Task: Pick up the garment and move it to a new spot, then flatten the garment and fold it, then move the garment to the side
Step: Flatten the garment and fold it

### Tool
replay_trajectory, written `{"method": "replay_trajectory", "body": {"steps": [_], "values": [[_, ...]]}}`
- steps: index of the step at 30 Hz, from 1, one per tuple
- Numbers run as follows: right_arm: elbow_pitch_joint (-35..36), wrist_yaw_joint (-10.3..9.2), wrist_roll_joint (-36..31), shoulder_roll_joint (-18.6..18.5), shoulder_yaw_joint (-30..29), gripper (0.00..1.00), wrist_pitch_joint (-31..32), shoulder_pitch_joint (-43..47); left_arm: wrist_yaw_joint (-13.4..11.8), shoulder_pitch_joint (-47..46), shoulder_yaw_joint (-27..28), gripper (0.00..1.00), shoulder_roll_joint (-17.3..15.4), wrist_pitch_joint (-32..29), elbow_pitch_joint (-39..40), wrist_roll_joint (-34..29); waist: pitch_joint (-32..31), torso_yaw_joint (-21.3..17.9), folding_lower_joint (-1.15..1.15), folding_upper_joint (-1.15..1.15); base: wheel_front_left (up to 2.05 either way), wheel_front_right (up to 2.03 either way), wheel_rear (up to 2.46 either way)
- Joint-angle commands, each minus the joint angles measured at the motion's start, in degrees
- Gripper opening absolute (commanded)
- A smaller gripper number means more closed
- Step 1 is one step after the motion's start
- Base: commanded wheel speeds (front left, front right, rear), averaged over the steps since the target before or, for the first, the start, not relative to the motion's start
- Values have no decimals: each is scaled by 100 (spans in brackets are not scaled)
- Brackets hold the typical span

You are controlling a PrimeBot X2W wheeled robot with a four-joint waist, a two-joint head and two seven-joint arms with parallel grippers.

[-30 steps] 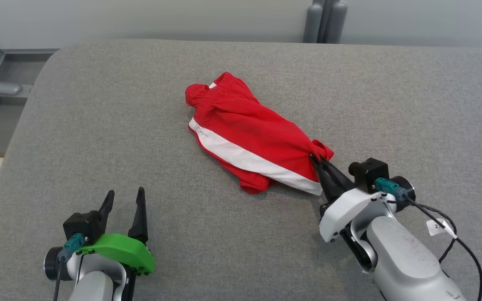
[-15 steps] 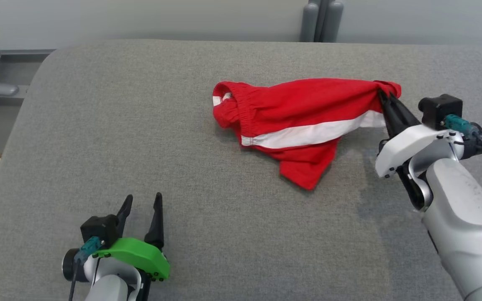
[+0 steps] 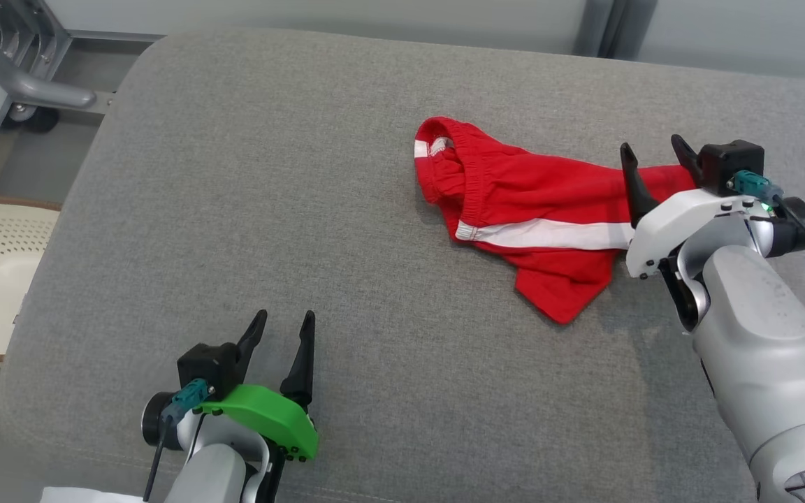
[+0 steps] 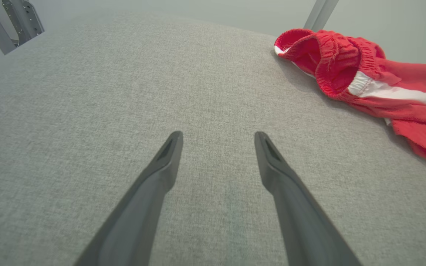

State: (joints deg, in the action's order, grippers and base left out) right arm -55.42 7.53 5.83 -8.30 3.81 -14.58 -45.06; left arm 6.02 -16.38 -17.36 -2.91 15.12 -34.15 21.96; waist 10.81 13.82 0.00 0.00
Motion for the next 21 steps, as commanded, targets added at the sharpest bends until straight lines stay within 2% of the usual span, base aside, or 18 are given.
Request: {"method": "replay_trajectory", "body": {"steps": [1,4,13,16,18,21], "values": [[5,-10,-11,-44,-2,100,-31,115,-21,-29,13,100,-8,0,21,-15,-66,-205,0,0,0,0,0],[334,-10,98,92,84,100,-67,330,-20,-30,82,100,-11,0,91,-71,-97,-512,0,0,0,0,0],[1623,-9,449,154,260,100,-58,1453,124,-500,62,100,-12,0,-43,-125,63,-1529,0,0,0,0,0],[1851,-10,516,150,295,100,-59,1640,148,-721,-124,100,-72,0,-154,-9,159,-1817,0,0,0,0,0],[1966,-9,548,162,324,100,-59,1721,151,-848,-459,100,-147,0,-152,238,214,-1968,0,0,0,0,0],[2103,-9,602,184,374,100,-58,1803,147,-1011,-851,100,-400,0,-140,651,277,-2144,0,0,0,0,0]]}}
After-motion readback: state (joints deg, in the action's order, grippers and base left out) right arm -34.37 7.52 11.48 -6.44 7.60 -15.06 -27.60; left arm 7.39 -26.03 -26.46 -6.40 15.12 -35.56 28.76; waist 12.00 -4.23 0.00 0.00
